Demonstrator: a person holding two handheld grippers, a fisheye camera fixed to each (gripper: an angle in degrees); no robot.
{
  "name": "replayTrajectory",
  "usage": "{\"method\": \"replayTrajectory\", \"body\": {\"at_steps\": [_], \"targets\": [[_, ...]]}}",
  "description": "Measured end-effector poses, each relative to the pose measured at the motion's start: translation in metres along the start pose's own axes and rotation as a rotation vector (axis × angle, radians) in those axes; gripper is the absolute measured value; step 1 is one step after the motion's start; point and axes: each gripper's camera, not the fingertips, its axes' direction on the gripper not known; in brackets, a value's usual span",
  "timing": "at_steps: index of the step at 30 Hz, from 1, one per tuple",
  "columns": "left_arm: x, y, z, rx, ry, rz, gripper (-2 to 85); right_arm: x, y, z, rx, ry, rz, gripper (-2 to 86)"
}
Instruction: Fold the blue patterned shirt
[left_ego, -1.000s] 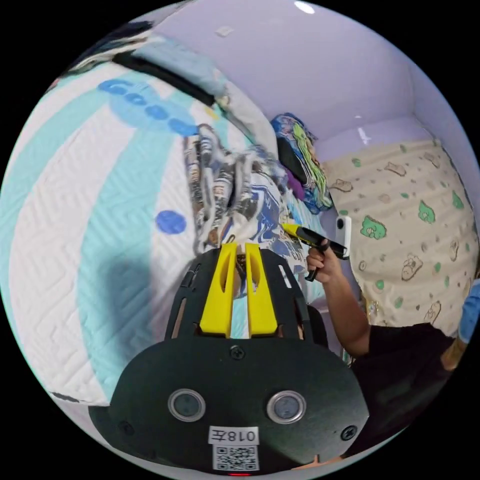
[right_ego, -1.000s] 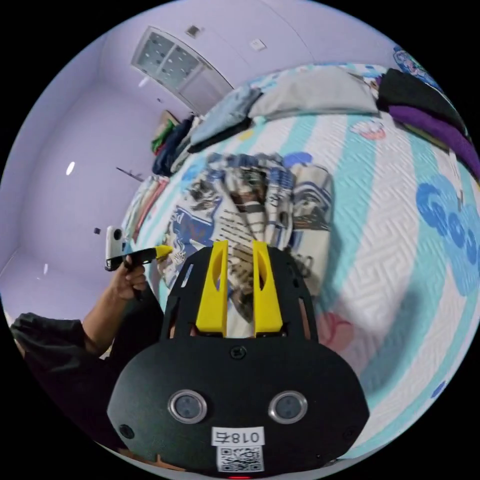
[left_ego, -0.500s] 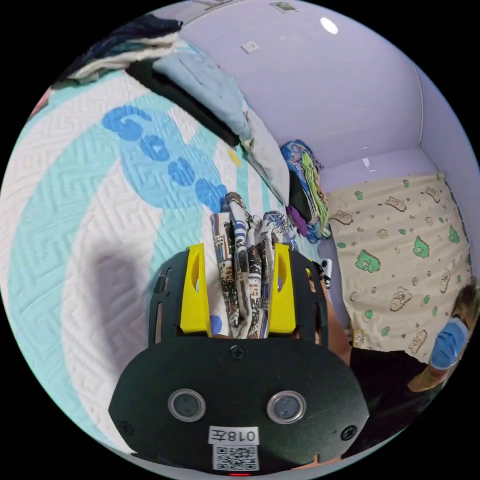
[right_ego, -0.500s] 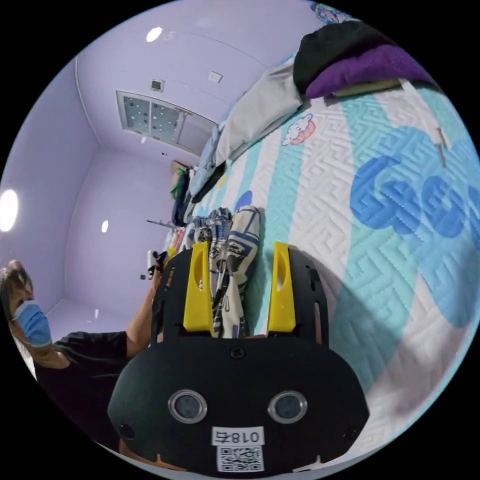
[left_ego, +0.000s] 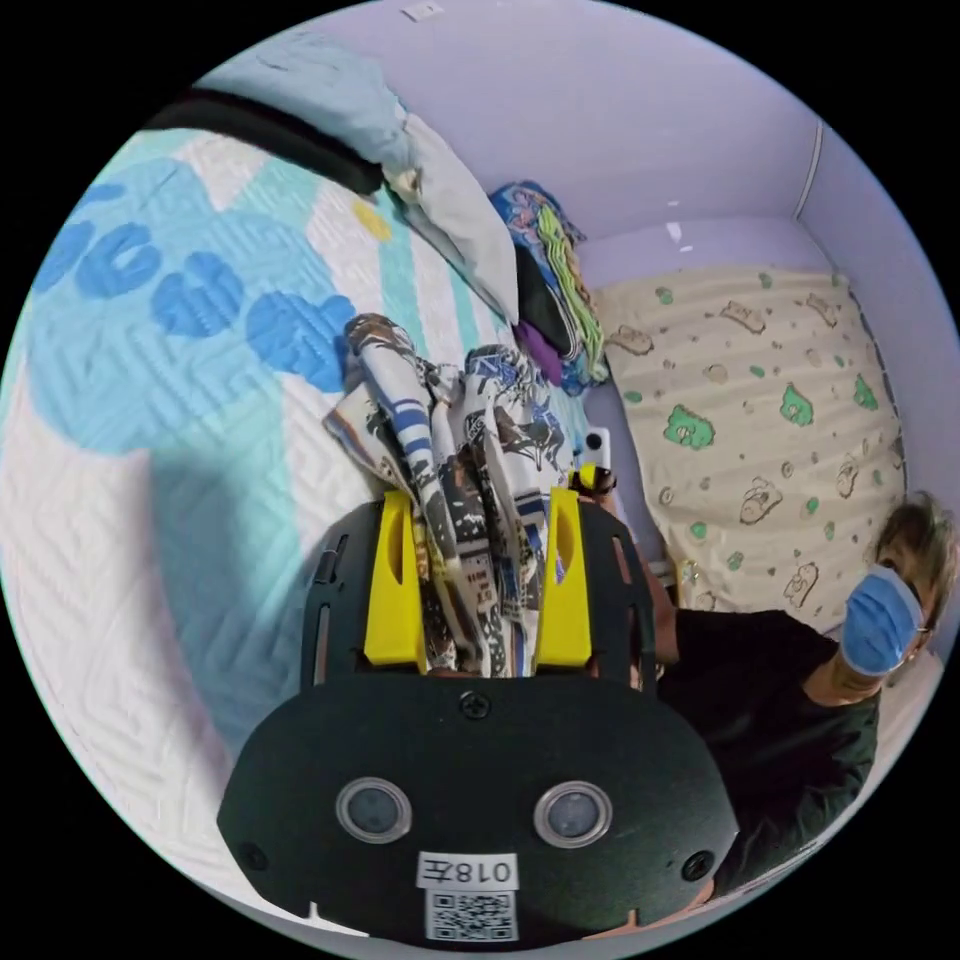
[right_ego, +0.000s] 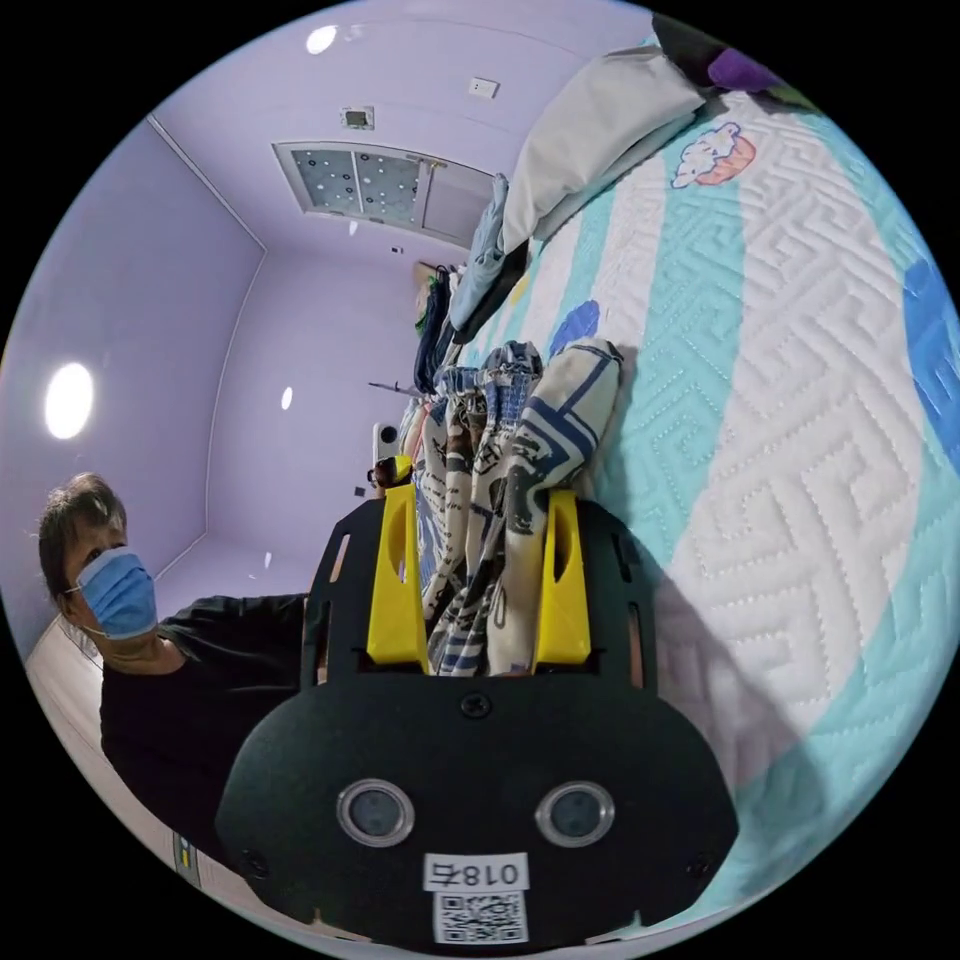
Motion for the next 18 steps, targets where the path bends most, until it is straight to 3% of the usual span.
{"method": "replayTrajectory", "body": {"at_steps": [2,6,13,18], "targets": [[0.007,-0.009,0.008,-0.027,-0.03,0.023,15.1,-0.007,-0.005,0.007,-0.028,0.029,-0.004,16.3],[0.032,-0.007,0.012,-0.009,-0.202,0.065,2.6,-0.035,-0.001,0.01,-0.019,0.238,-0.044,4.7],[0.141,0.026,0.001,0.213,-0.483,0.438,-0.5,-0.127,0.035,0.006,0.227,0.473,-0.372,0.1],[0.208,-0.025,-0.004,0.356,-0.637,0.678,-0.3,-0.175,-0.001,-0.016,0.394,0.587,-0.517,-0.2]]}}
